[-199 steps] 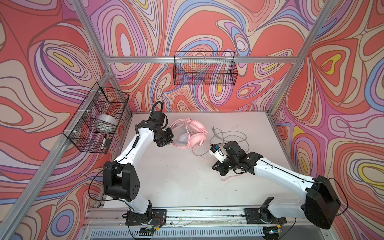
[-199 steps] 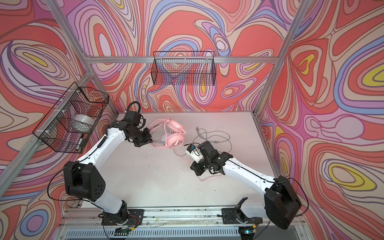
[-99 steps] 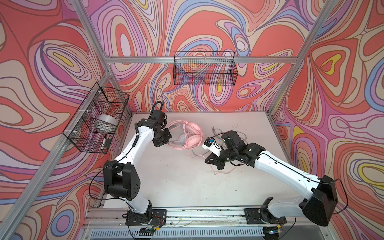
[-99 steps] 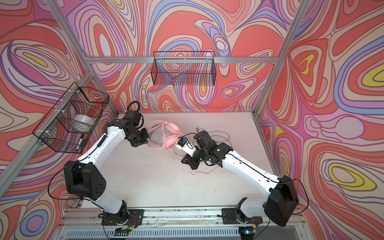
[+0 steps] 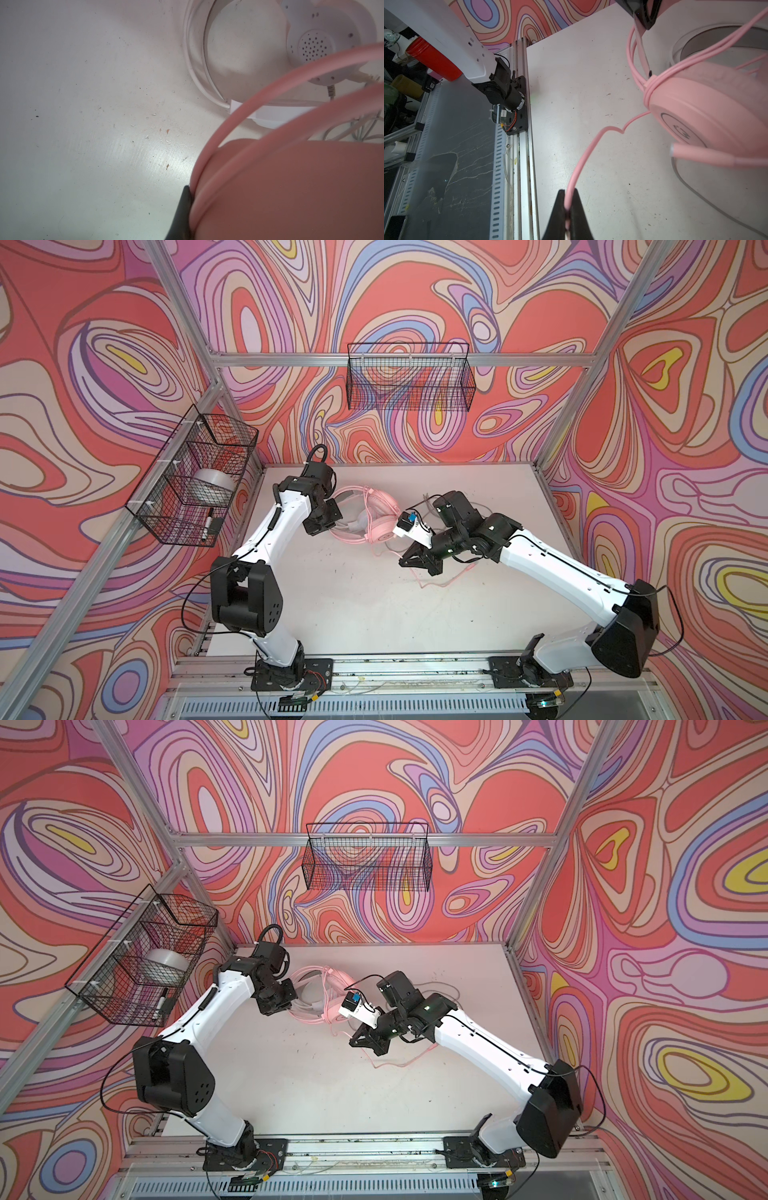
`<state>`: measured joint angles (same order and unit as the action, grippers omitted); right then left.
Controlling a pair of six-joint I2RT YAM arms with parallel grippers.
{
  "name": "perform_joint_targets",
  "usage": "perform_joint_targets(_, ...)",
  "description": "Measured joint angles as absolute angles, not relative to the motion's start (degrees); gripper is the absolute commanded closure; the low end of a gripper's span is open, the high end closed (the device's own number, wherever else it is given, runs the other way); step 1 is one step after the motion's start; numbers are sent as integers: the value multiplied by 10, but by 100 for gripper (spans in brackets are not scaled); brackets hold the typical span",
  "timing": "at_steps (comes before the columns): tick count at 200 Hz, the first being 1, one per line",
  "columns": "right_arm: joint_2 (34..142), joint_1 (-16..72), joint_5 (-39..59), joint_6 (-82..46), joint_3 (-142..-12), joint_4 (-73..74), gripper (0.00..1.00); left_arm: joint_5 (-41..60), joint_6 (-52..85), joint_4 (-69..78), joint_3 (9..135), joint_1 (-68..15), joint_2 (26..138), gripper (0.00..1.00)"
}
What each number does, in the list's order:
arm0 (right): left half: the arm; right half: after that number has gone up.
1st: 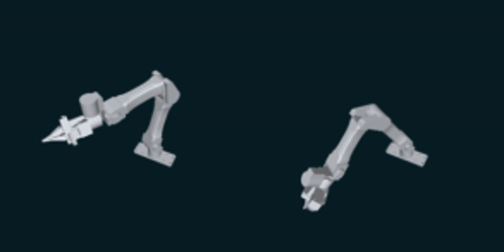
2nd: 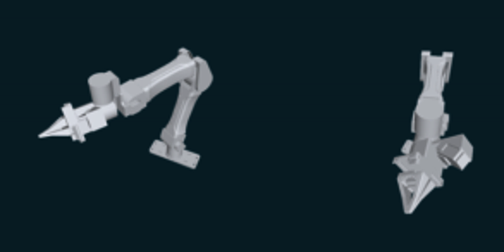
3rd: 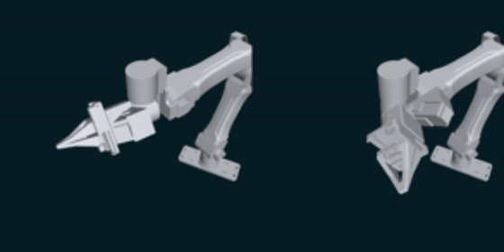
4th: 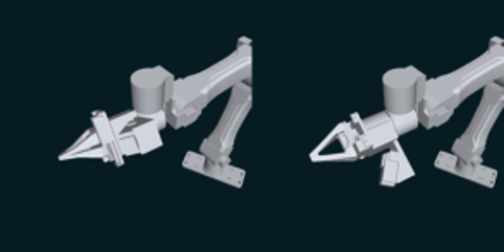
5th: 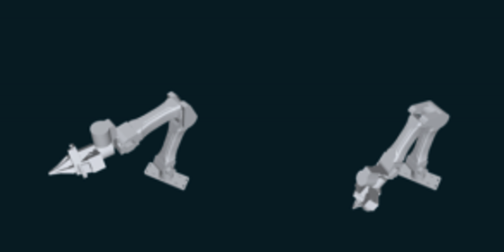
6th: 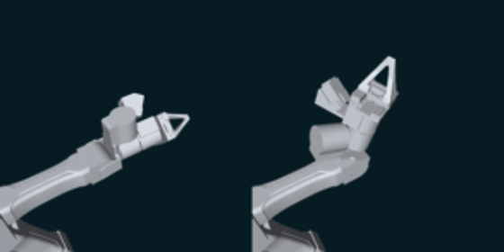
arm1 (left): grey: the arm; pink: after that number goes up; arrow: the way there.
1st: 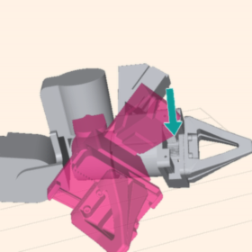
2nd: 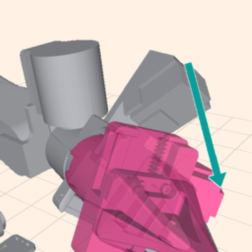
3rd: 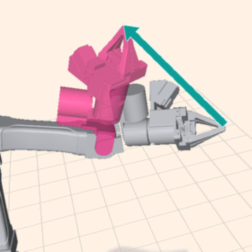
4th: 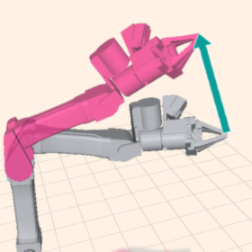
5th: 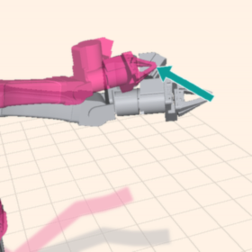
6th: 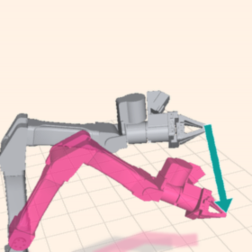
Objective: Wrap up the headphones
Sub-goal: 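Carry the pink cable with the right gripper up around the held headset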
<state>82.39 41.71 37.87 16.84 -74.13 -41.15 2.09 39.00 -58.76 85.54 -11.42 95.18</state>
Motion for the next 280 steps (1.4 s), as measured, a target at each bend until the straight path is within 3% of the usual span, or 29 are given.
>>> perform_joint_targets(122,896,417,393,205,-879,-492,100,-57,331,-657,908,-176,1011,100)
perform_joint_targets(187,932,402,312,250,-947,-577,100,-96,273,-682,924,-220,1032,100)
perform_joint_targets(280,987,371,211,247,-966,-574,100,-80,189,-666,896,-238,1017,100)
